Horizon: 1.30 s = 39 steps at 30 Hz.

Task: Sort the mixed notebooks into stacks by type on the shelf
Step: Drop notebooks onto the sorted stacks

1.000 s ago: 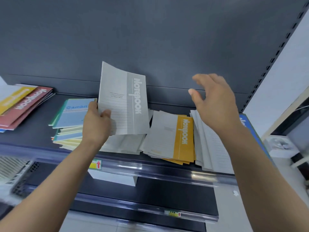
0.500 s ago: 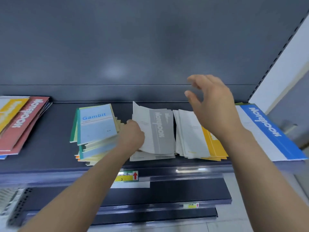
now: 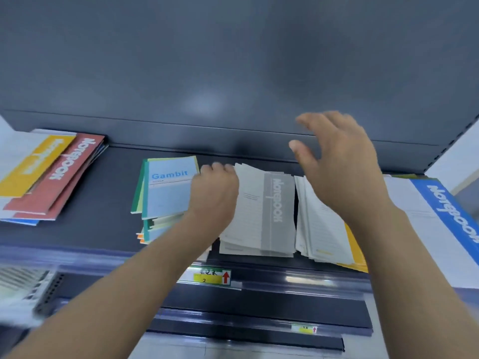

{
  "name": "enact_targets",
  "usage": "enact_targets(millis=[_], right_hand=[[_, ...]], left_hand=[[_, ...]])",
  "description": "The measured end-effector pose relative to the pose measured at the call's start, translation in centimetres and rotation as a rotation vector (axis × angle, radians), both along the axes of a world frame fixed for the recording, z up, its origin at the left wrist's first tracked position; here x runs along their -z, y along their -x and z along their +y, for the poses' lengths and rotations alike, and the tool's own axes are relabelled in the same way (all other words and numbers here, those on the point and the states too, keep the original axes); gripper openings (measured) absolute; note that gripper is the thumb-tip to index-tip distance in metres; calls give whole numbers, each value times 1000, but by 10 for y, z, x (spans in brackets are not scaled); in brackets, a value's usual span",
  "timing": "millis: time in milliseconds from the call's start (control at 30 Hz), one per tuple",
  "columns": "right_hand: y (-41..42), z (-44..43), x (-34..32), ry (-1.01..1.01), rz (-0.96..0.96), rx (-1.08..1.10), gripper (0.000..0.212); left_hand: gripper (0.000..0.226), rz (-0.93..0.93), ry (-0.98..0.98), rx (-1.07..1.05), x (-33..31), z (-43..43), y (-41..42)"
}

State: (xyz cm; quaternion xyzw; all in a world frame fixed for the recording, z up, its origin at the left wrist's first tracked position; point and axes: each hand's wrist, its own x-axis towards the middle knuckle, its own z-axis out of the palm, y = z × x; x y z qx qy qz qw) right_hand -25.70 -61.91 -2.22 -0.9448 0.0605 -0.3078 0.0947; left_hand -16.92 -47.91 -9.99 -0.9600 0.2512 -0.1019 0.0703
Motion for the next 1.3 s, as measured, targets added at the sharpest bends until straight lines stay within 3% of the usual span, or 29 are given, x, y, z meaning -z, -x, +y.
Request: enact_targets(millis=[100,200,533,700,800,1033,1300], right_hand=[[-21,16,-5,89,12,-114,28],[-38,35,-10,148,44,-212,29],[-80,123,-25,189,70,-437,29],[-103,179,-18,225,94,-424,29],[-119,222,-14,246,134,-409,32],[-161,319,-8,225,162,-338,28],[-186,368,9,156,266,-199,26]], left_hand=[[47,-260,69,79,-30,31,-7],[28,-425,153,164,-59,61,-5],[14,-560,253,5,-69,163,-4],[30,-475,249,-27,-49,218,-25],[22,-410,314,-51,-36,270,-53],[38,-149,283,-223,-18,380,-128],[62,188,243,-328,18,420,-189]])
